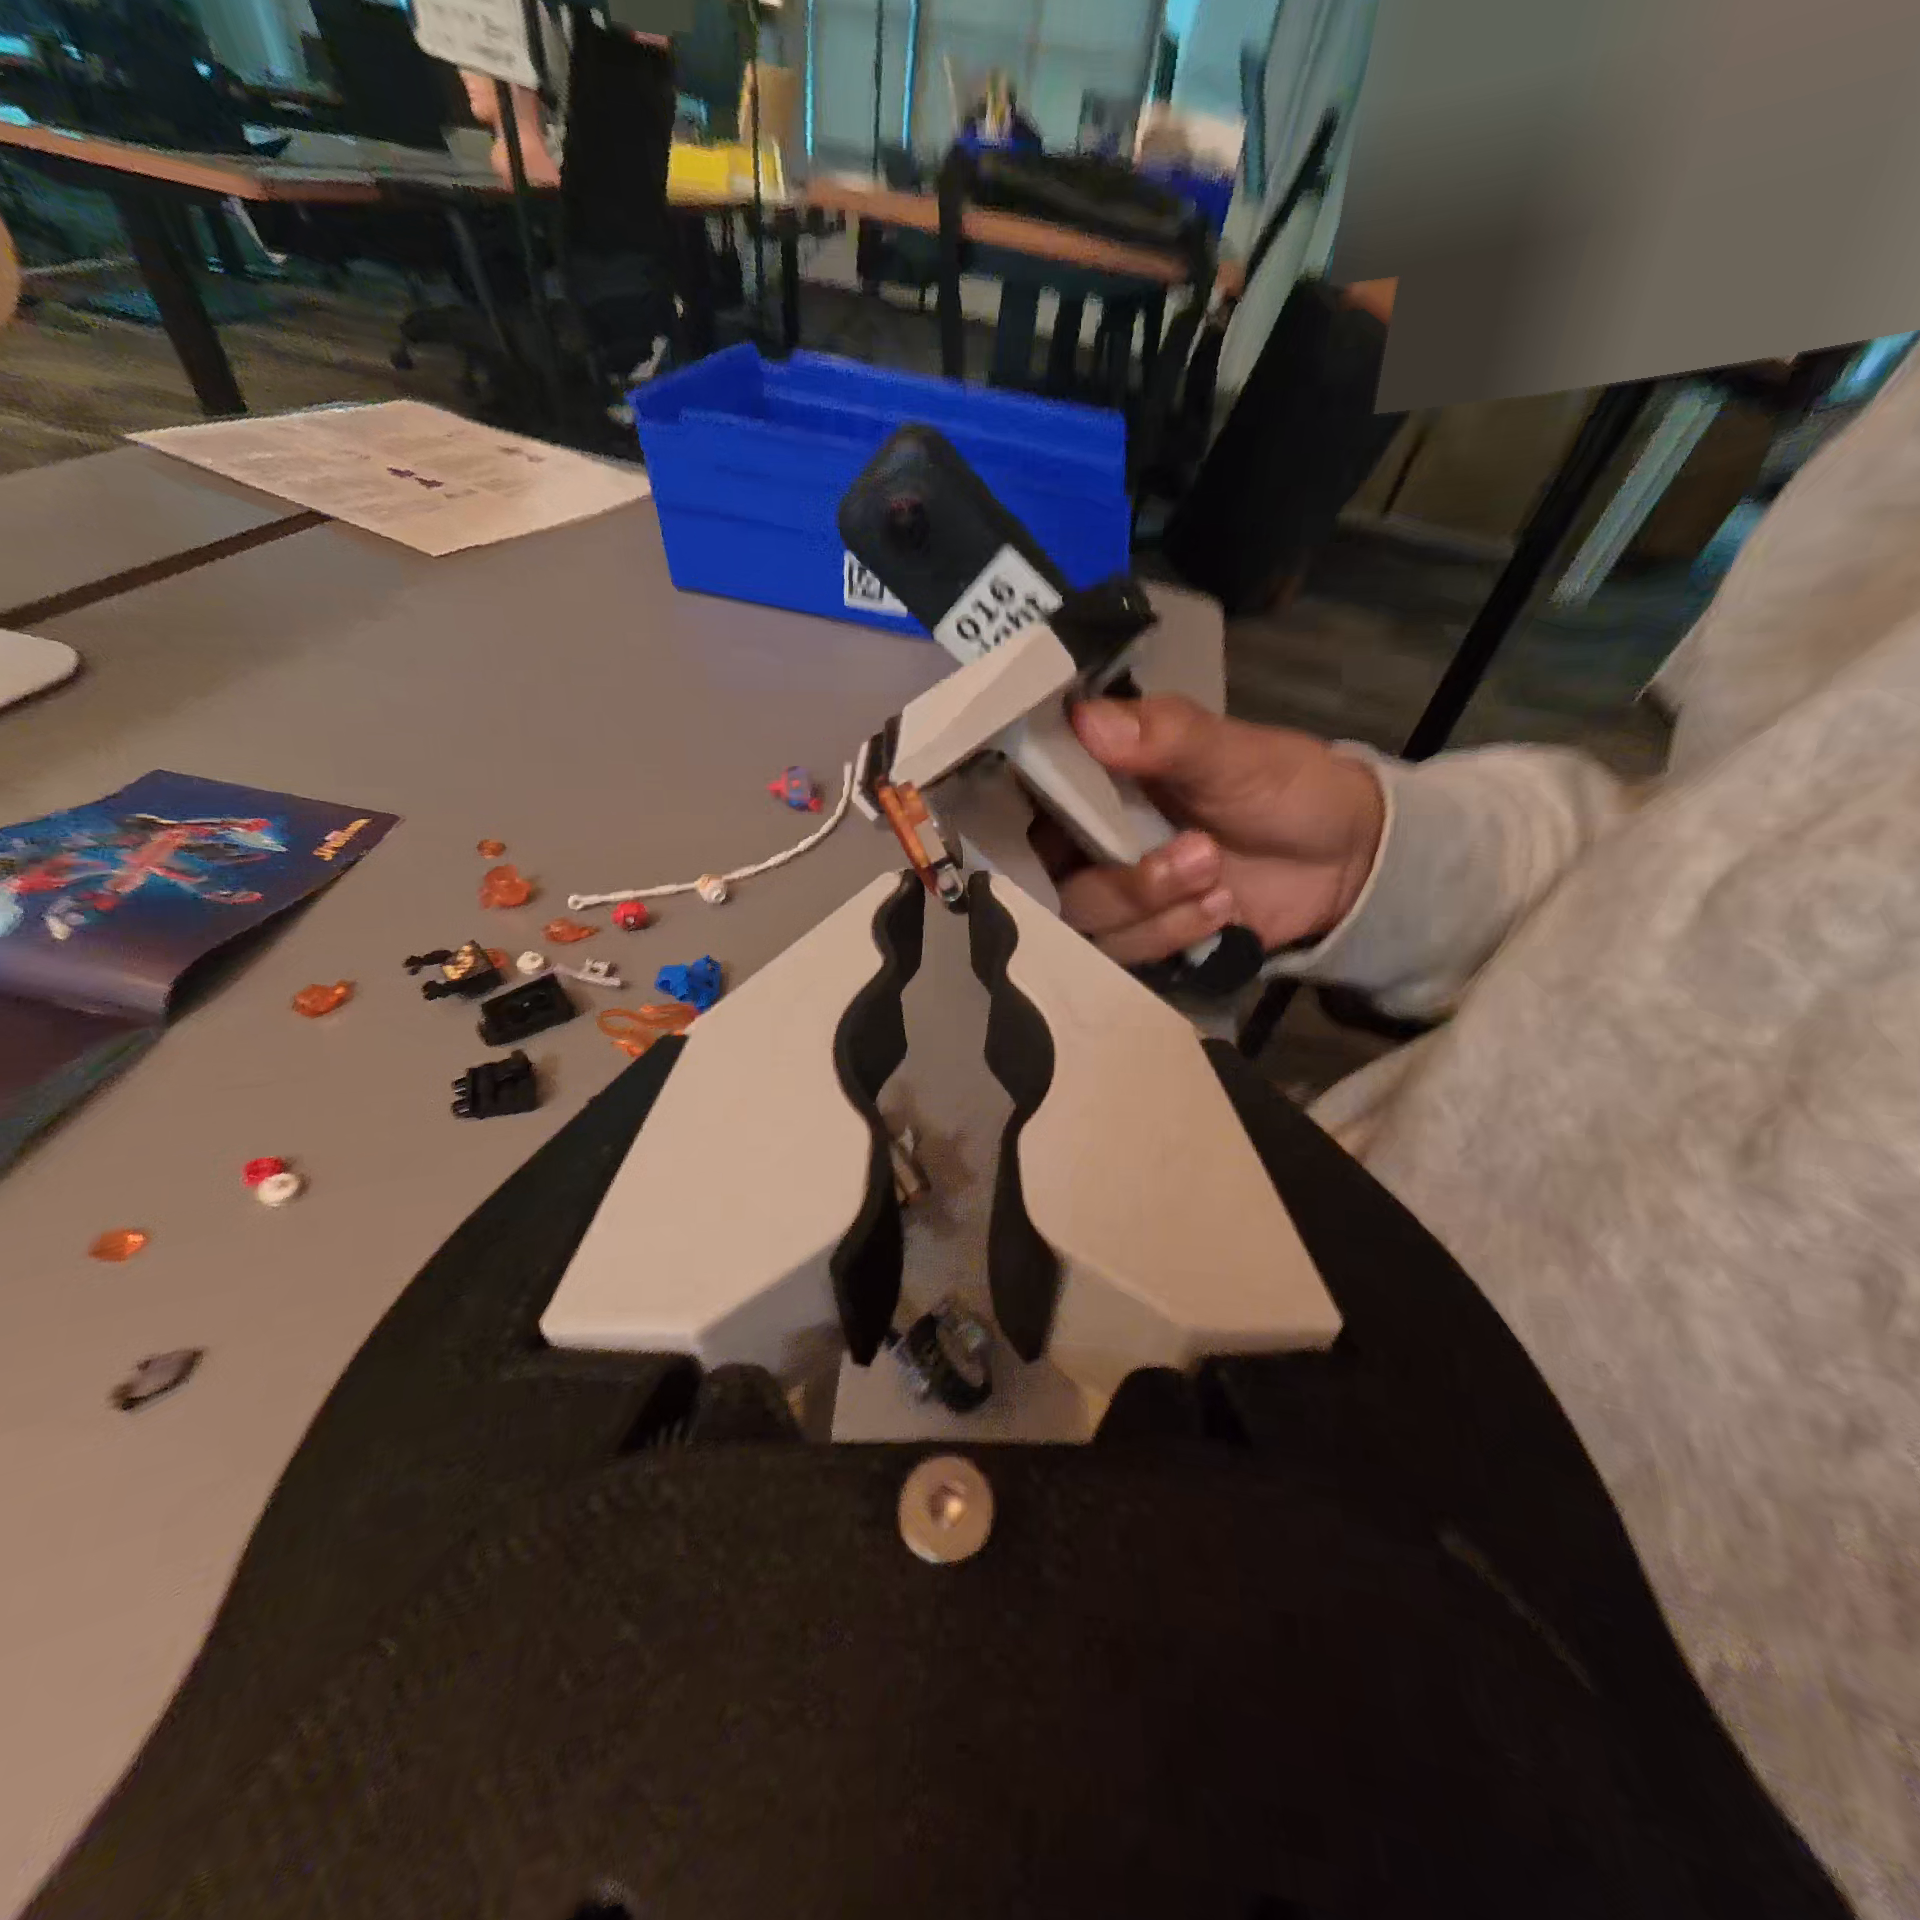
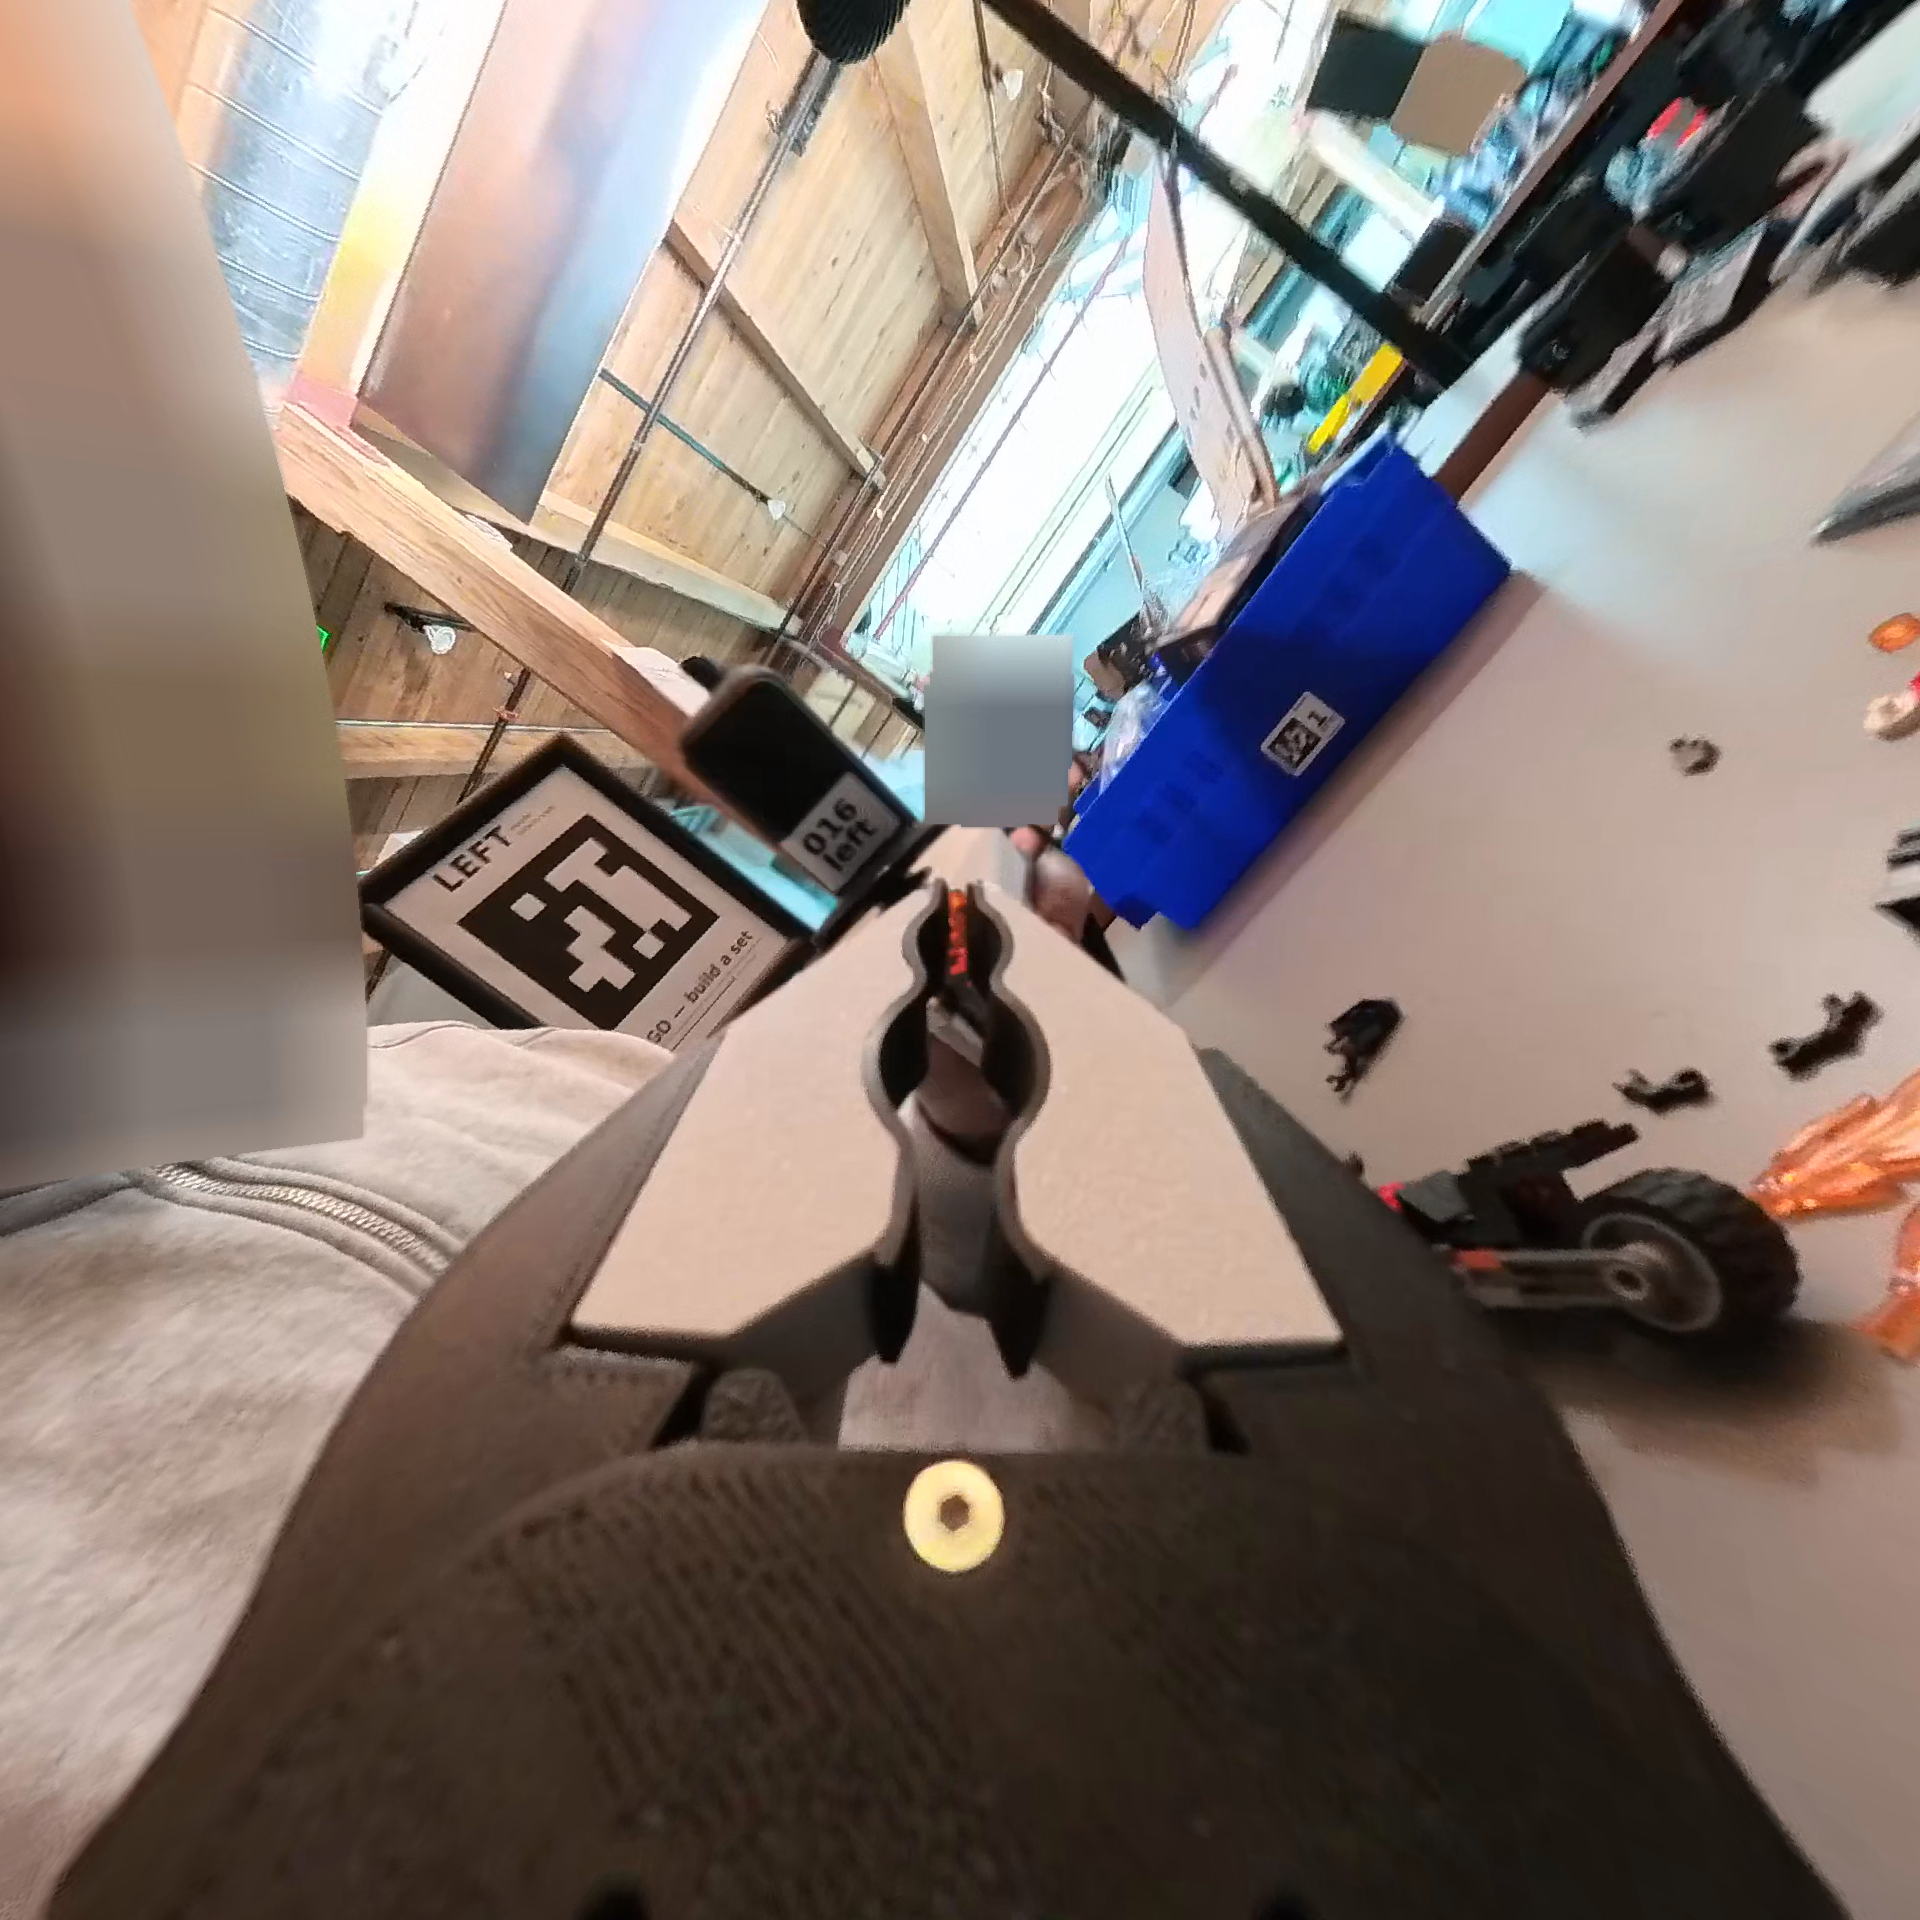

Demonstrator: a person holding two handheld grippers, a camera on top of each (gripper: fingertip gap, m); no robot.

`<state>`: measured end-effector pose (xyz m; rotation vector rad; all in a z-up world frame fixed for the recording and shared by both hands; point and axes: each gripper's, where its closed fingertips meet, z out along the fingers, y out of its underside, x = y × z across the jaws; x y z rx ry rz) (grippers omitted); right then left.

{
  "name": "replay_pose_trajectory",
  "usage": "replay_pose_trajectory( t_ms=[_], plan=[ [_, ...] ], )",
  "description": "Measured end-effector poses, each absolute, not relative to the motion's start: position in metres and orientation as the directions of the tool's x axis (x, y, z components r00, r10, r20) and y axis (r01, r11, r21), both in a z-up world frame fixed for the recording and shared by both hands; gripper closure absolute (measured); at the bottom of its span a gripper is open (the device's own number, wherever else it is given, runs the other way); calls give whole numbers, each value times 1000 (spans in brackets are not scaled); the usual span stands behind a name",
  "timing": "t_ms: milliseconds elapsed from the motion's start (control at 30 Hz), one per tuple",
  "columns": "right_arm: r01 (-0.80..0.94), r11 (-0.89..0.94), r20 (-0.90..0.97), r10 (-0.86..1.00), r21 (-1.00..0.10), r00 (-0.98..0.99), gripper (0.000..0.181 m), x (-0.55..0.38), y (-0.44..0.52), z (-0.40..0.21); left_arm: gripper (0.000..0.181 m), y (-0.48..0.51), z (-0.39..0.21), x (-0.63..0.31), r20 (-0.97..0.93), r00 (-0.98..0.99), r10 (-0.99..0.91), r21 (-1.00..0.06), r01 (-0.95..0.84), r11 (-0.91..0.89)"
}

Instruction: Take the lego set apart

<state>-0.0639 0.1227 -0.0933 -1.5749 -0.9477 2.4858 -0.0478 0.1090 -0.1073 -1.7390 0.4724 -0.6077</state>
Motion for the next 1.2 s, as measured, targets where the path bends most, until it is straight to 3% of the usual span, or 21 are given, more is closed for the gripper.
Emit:
replay_pose_trajectory(
  t_ms=[33, 233, 400, 500, 667, 867, 1000, 1200],
  plan=[
    [237, -812, -790, 378, -533, -483, 181, -65, 125, -91, 175, 111, -104, -51, 215, 777, -592, -966, 82, -244],
    [56, -617, -583, 705, -785, -403, 181, -64, 126, -84, 178, 111, -88, -74, 579, 589, -564, -807, 514, -292],
    [40, -374, -369, 883, -926, -288, 181, -67, 122, -88, 169, 110, -94, -71, 643, 533, -550, -754, 565, -334],
    [11, -248, -243, 937, -969, -253, 181, -66, 118, -84, 174, 110, -92, -71, 650, 522, -553, -746, 577, -332],
    [-9, -185, -176, 945, -983, -277, 180, -63, 112, -81, 177, 103, -84, -71, 599, 529, -601, -780, 556, -288],
    [92, -428, -403, 726, -899, -557, 180, -47, 95, -78, 179, 83, -79, -52, 539, 460, -705, -829, 440, -346],
    [158, -448, -425, 594, -880, -683, 177, -32, 79, -73, 179, 69, -80, -37, 618, 279, -735, -767, 419, -486],
    [184, -359, -376, 595, -915, -711, 177, -25, 75, -78, 179, 68, -80, -32, 659, 189, -728, -719, 443, -536]
  ],
)
